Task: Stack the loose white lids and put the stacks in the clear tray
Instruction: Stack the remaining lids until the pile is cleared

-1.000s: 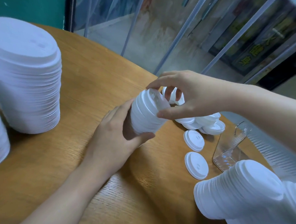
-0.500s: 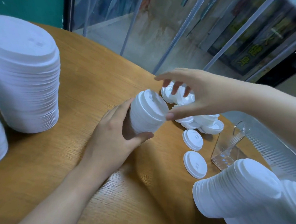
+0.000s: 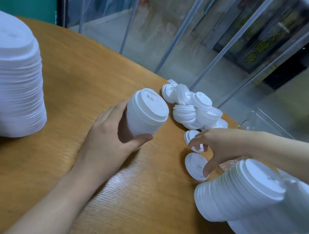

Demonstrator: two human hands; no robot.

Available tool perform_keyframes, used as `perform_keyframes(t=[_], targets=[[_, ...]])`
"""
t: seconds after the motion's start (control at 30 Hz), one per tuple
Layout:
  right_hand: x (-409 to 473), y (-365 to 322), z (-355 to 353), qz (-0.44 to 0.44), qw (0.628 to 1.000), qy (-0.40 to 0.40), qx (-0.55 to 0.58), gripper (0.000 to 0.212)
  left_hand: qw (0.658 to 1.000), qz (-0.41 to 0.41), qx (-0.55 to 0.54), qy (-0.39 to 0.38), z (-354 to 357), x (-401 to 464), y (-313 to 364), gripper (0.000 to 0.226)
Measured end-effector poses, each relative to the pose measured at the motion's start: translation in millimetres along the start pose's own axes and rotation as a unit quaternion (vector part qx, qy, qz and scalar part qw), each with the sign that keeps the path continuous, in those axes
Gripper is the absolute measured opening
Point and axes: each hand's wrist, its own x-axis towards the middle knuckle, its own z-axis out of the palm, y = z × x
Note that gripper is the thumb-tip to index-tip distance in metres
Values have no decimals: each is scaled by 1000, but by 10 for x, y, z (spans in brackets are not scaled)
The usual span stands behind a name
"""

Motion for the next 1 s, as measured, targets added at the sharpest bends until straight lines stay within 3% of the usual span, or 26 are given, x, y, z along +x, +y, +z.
perform_keyframes(t=[0.2,0.33,0.6,0.77,1.0], targets=[[64,-34,62,-34,996,-18,-81,71,1000,9,6,3,7,3,-13,83],[68,-13,76,-52,988,21,-141,74,1000,9,7,1,-1,1,-5,85],[-2,128,-134,-55,986,151,40,66,1000,8,5,-3,-2,-1,-8,85],[-245,6,-665,-102,948,255,161,63,1000,1,5,-4,-9,-1,-10,85],[-454,-327,-1255,-161,907,326,210,63,1000,2,-6,-6,-22,-12,3,85]])
